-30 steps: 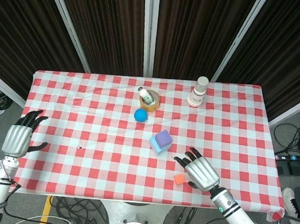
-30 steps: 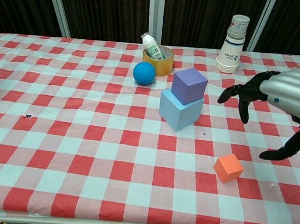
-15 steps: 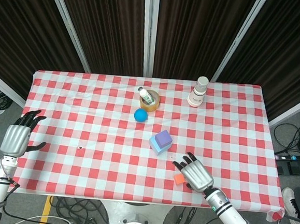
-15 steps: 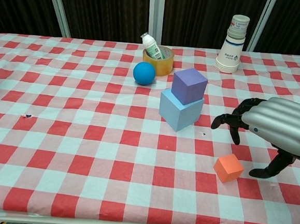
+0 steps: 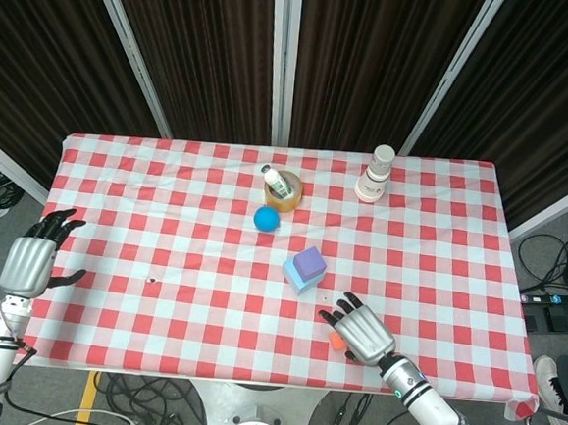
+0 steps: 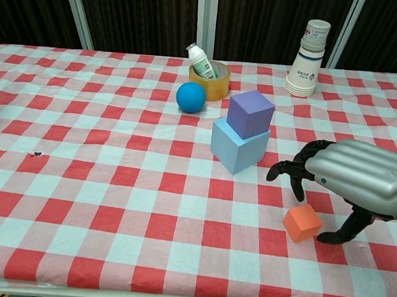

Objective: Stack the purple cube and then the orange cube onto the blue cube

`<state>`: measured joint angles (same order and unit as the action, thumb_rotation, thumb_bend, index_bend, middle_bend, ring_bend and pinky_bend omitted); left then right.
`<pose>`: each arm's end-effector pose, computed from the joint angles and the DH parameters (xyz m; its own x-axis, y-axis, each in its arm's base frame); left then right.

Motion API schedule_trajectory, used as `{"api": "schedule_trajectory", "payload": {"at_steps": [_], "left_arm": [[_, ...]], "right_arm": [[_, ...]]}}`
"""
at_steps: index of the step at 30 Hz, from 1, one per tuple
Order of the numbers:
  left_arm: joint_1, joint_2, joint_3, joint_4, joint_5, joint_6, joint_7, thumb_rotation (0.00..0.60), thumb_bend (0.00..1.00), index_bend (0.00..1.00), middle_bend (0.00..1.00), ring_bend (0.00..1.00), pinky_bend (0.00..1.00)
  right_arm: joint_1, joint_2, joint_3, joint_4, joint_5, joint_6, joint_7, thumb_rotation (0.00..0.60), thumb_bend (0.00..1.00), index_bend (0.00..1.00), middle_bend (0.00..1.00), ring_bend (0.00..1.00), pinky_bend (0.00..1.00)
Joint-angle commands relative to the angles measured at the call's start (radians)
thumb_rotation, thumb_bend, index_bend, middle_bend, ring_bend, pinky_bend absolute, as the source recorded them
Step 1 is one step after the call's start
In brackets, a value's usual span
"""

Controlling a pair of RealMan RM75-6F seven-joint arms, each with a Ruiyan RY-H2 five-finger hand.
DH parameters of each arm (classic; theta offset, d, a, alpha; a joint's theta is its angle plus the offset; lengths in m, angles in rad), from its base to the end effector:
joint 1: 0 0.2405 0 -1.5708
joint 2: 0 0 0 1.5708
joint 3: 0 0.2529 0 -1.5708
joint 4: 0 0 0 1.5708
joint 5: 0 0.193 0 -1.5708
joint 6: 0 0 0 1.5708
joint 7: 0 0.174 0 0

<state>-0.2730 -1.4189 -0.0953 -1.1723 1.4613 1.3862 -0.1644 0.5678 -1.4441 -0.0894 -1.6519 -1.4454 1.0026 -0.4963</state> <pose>-0.3161 0.2840 0.1137 0.3590 -0.0283 0.9329 0.9281 -0.0947 -0.3601 -0.1751 -0.2532 -0.0248 0.6916 -0.2656 0.6717 -0.6549 -0.6228 0.4281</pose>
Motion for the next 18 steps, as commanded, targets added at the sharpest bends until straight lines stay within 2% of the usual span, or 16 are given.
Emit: {"api": "schedule_trajectory", "payload": {"at_steps": [1, 18], "left_arm": [[0.001, 0.0, -0.001, 0.0, -0.001, 0.0, 0.0, 0.6, 0.11, 0.29, 0.24, 0.16, 0.29], [0.001, -0.006, -0.004, 0.013, -0.008, -0.003, -0.005, 0.6, 0.11, 0.29, 0.24, 0.16, 0.29]], "right_arm": [[0.003, -0.005, 0.003, 0.006, 0.004, -0.012, 0.001, 0.6, 0.06, 0.2, 0.43, 0.21, 0.14], [0.029, -0.028, 0.029, 0.033, 0.035, -0.08, 0.023, 0.6, 0.12, 0.21, 0.47, 0.25, 0.14]]}}
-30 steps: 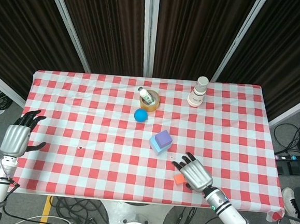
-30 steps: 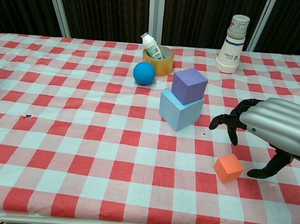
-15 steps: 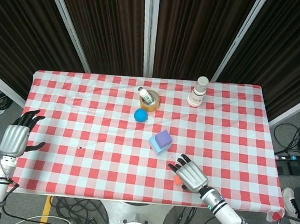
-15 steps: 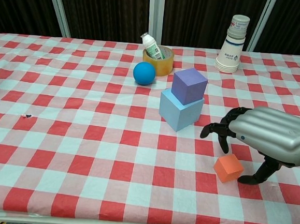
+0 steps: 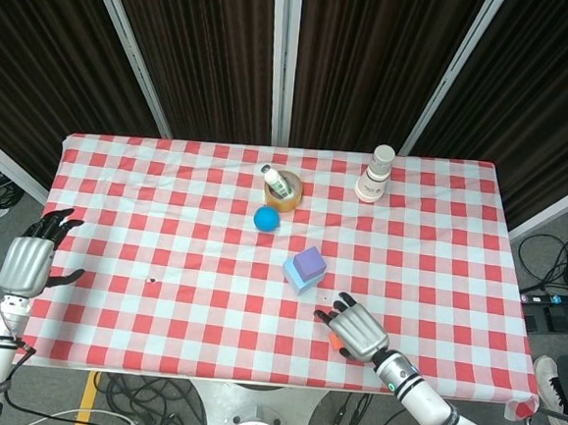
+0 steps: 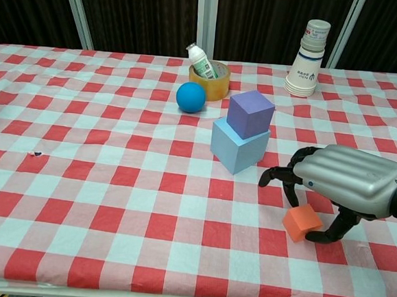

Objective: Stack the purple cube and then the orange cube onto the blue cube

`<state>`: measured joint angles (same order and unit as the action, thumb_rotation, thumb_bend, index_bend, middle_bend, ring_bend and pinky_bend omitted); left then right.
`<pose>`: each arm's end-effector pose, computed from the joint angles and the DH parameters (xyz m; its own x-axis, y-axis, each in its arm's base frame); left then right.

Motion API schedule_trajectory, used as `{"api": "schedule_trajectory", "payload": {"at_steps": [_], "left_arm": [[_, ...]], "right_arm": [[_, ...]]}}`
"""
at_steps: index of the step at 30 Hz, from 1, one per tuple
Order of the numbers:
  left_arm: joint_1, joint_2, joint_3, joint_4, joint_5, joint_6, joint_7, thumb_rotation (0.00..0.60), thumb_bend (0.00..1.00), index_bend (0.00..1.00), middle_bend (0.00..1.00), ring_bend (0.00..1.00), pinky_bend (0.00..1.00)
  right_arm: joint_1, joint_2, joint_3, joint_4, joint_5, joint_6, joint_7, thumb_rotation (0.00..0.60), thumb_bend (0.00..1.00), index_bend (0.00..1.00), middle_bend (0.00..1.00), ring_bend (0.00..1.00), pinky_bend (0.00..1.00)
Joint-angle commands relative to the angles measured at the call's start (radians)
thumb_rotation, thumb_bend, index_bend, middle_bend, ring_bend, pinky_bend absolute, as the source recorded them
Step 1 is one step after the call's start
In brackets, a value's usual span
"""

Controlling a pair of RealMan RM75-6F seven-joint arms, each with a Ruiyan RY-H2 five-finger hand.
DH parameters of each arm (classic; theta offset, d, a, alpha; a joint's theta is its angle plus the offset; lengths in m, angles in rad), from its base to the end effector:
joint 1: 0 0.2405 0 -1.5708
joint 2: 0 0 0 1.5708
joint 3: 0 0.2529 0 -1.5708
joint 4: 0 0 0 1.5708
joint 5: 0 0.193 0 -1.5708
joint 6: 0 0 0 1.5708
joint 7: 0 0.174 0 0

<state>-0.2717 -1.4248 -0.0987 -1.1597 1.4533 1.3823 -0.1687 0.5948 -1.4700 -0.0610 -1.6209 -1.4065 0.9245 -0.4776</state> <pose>-0.3193 0.2846 0.1139 0.3590 -0.0293 0.9329 0.9292 -0.0828 -0.3602 -0.1739 -0.2608 -0.0381 0.6913 -0.3122 0.6516 -0.6651 -0.6276 0.4048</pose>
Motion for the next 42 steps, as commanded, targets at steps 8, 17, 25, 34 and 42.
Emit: {"api": "schedule_trajectory", "payload": {"at_steps": [8, 17, 25, 34, 42], "left_arm": [[-0.001, 0.0, 0.0, 0.003, -0.001, -0.005, -0.006, 0.6, 0.11, 0.29, 0.24, 0.16, 0.29], [-0.001, -0.002, 0.003, 0.006, 0.001, -0.009, -0.007, 0.6, 0.11, 0.29, 0.24, 0.16, 0.29], [-0.003, -0.008, 0.005, 0.013, -0.003, -0.018, -0.004, 0.6, 0.11, 0.29, 0.24, 0.16, 0.29], [-0.002, -0.015, 0.001, 0.032, -0.02, -0.034, -0.001, 0.6, 0.11, 0.29, 0.24, 0.16, 0.29], [-0.003, -0.019, -0.007, 0.05, -0.04, -0.05, -0.003, 0.6, 0.11, 0.29, 0.24, 0.16, 0.29]], "right_arm": [[0.003, 0.024, 0.001, -0.018, -0.034, 0.011, 0.026, 0.6, 0.15, 0.21, 0.5, 0.27, 0.15], [0.031, 0.184, 0.056, -0.14, -0.088, 0.052, 0.09, 0.6, 0.15, 0.19, 0.51, 0.28, 0.15], [0.233, 0.41, 0.21, -0.215, -0.036, -0.188, 0.29, 0.6, 0.16, 0.19, 0.51, 0.28, 0.16], [0.485, 0.412, 0.308, -0.046, -0.004, -0.506, 0.478, 0.6, 0.16, 0.19, 0.51, 0.27, 0.18], [0.601, 0.331, 0.321, 0.125, -0.019, -0.613, 0.583, 0.6, 0.16, 0.19, 0.51, 0.27, 0.18]]}}
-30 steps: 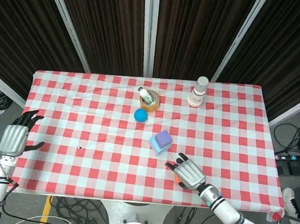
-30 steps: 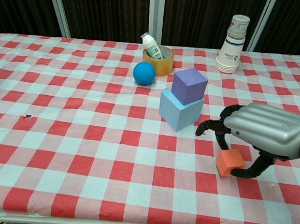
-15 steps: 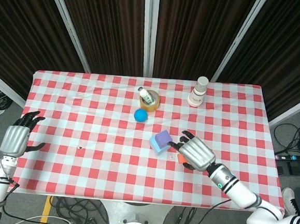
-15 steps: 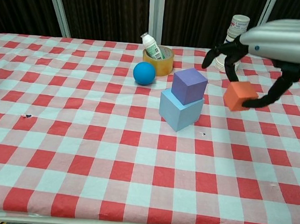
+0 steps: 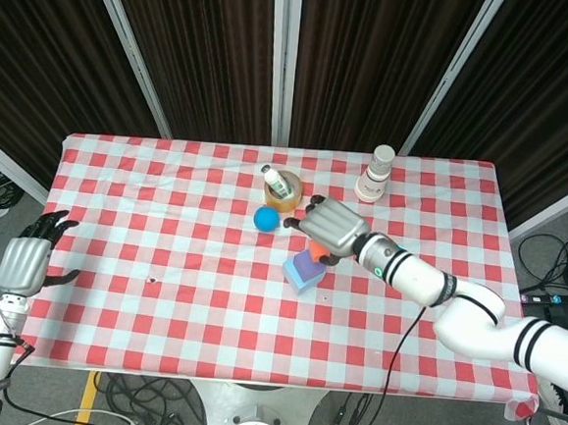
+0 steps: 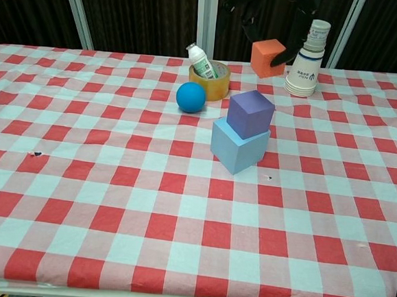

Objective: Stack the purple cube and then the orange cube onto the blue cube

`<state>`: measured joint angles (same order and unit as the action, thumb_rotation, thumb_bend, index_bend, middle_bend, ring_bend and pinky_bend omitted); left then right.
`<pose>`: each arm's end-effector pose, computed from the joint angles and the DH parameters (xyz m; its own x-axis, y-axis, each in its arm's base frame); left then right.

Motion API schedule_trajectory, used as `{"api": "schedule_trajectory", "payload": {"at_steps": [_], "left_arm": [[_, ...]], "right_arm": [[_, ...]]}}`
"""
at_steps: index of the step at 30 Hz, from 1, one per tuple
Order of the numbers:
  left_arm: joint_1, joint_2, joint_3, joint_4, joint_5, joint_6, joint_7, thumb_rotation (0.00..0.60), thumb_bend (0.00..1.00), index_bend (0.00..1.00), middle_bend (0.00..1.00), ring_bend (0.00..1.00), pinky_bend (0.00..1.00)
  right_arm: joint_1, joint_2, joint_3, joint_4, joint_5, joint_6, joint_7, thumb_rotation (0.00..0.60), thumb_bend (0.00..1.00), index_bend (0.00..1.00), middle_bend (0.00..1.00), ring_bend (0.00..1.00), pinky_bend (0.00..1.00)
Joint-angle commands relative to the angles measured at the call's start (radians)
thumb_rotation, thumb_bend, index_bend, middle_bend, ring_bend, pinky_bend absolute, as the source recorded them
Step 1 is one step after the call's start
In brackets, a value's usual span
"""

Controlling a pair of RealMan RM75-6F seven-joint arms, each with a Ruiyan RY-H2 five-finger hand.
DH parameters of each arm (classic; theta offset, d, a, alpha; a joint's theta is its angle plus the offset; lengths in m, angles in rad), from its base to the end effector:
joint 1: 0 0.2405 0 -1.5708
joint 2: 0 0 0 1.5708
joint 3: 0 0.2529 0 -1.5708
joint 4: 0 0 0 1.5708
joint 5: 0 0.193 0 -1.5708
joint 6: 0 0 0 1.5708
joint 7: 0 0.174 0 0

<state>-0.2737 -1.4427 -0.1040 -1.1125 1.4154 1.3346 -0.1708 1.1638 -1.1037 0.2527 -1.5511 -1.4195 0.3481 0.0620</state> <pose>-0.3343 0.2878 0.1109 0.3766 0.0001 0.9264 0.9259 -0.0316 -0.3764 -0.0199 -0.4148 0.0666 0.7684 -0.2457 0.5909 -0.5398 -0.7447 0.3924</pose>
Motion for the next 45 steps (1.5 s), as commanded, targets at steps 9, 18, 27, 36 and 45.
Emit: {"api": "schedule_trajectory", "payload": {"at_steps": [9, 18, 27, 36, 45], "left_arm": [[-0.001, -0.004, -0.001, 0.013, -0.004, -0.009, -0.004, 0.6, 0.11, 0.29, 0.24, 0.16, 0.29], [-0.002, -0.008, 0.0, 0.021, -0.005, -0.014, -0.003, 0.6, 0.11, 0.29, 0.24, 0.16, 0.29], [-0.002, -0.013, 0.0, 0.032, -0.006, -0.019, -0.006, 0.6, 0.11, 0.29, 0.24, 0.16, 0.29], [-0.003, -0.015, 0.001, 0.036, -0.005, -0.021, -0.008, 0.6, 0.11, 0.29, 0.24, 0.16, 0.29], [-0.004, -0.017, 0.002, 0.039, -0.005, -0.023, -0.01, 0.6, 0.11, 0.29, 0.24, 0.16, 0.29]], "right_arm": [[0.061, -0.07, -0.038, 0.098, -0.075, -0.041, 0.126, 0.6, 0.16, 0.19, 0.51, 0.27, 0.18], [0.073, -0.063, -0.093, 0.109, -0.154, -0.002, 0.197, 0.6, 0.16, 0.18, 0.51, 0.27, 0.18], [0.095, -0.1, -0.144, 0.157, -0.207, 0.049, 0.289, 0.6, 0.16, 0.18, 0.51, 0.27, 0.18], [0.115, -0.112, -0.197, 0.176, -0.25, 0.091, 0.358, 0.6, 0.16, 0.18, 0.51, 0.27, 0.18], [0.134, -0.122, -0.235, 0.197, -0.265, 0.112, 0.399, 0.6, 0.16, 0.18, 0.51, 0.27, 0.18]]}}
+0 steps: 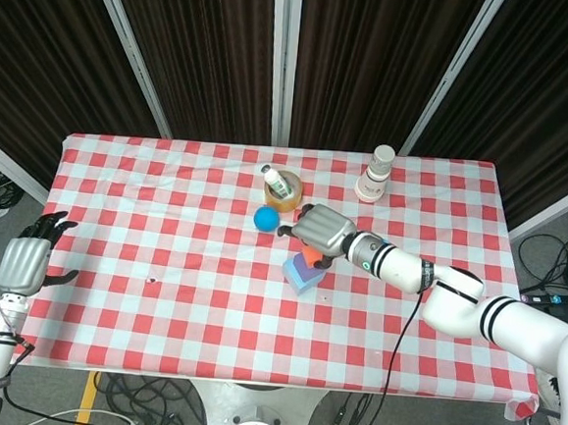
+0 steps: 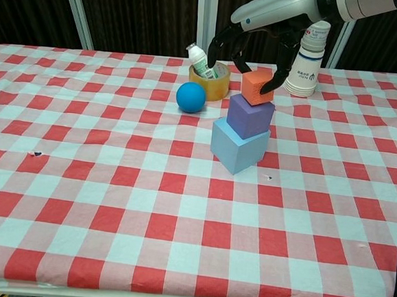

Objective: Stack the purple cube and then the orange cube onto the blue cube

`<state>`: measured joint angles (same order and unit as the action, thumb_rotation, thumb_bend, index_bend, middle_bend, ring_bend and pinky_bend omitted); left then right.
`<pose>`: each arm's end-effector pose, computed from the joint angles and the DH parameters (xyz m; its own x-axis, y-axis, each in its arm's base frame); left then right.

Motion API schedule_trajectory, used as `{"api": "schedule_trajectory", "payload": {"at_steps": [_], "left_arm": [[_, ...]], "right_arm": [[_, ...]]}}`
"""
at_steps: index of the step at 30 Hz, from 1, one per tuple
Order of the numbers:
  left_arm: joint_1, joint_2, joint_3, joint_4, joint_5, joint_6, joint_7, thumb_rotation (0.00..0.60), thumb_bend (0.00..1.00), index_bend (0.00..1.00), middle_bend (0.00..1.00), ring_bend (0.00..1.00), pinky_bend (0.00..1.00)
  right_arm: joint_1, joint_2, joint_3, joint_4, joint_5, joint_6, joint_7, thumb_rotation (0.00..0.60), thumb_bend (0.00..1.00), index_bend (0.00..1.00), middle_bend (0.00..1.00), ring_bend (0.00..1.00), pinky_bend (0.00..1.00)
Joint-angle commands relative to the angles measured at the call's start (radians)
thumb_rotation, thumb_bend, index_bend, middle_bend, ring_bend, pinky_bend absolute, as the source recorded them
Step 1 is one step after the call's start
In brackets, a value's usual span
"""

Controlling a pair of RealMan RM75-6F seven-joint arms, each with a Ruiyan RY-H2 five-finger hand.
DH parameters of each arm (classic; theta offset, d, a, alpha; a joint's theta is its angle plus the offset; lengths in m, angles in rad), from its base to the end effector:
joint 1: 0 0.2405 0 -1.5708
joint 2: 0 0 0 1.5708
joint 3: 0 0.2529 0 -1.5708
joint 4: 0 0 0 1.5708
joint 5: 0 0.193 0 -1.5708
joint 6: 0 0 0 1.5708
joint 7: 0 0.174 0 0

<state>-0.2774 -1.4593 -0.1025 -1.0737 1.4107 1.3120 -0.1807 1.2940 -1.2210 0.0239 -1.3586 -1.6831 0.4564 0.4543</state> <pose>-0.3408 0.2896 0.1070 0.3867 0.0174 0.9221 0.9221 -0.0208 -0.3863 -0.0324 -0.4230 0.0289 0.7871 -0.3011 0.5383 -0.5253 -0.7847 0.3291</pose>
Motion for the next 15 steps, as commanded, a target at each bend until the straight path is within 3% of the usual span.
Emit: {"api": "schedule_trajectory", "payload": {"at_steps": [1, 15], "left_arm": [[0.0, 0.0, 0.0, 0.001, 0.0, -0.001, -0.001, 0.6, 0.11, 0.29, 0.24, 0.16, 0.29], [0.001, 0.0, -0.002, 0.004, -0.001, 0.0, -0.008, 0.6, 0.11, 0.29, 0.24, 0.16, 0.29]], "right_arm": [[0.005, -0.007, -0.009, 0.007, -0.002, 0.005, 0.01, 0.6, 0.16, 0.18, 0.51, 0.27, 0.18], [0.03, -0.024, -0.046, 0.027, -0.008, 0.019, 0.036, 0.6, 0.12, 0.15, 0.47, 0.24, 0.18]]}}
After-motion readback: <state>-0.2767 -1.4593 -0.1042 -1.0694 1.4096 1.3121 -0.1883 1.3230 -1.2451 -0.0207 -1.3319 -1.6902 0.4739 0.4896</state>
